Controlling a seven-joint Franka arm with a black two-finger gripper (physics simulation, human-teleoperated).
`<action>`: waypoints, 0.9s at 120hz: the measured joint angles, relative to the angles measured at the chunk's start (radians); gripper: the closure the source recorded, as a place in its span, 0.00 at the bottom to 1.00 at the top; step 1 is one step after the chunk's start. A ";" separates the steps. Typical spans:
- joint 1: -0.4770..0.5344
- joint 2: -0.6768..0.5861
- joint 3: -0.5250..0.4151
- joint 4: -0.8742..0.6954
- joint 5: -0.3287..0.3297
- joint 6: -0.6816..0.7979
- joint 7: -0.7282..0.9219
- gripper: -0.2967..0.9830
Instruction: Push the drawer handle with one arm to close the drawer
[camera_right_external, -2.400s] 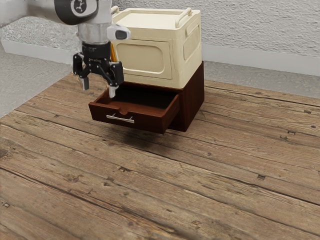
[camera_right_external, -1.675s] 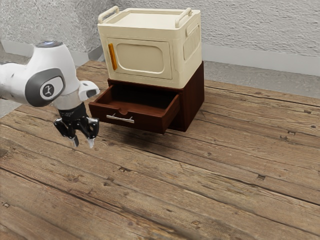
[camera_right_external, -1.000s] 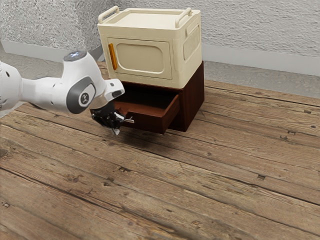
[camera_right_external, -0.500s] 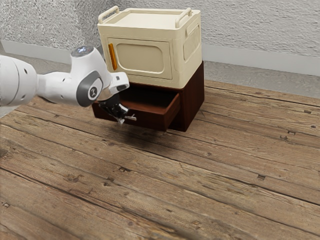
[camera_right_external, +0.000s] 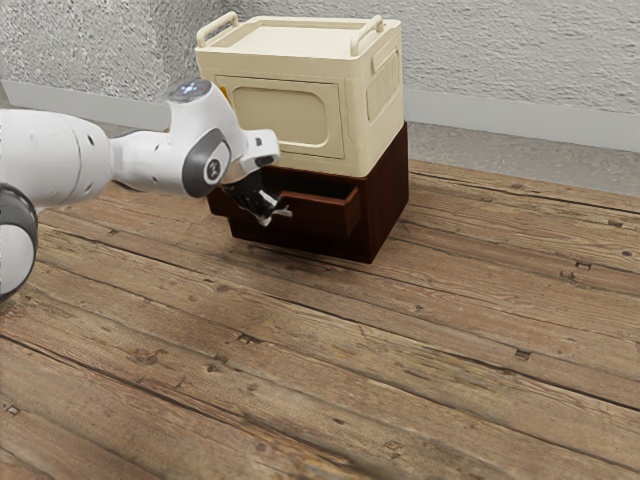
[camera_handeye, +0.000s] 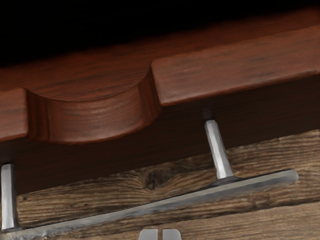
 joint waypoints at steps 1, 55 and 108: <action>0.000 0.003 0.000 0.003 0.000 -0.001 0.001 0.85; 0.039 0.114 -0.036 0.178 0.001 -0.035 0.050 0.85; 0.066 0.171 -0.066 0.276 0.000 -0.048 0.085 0.85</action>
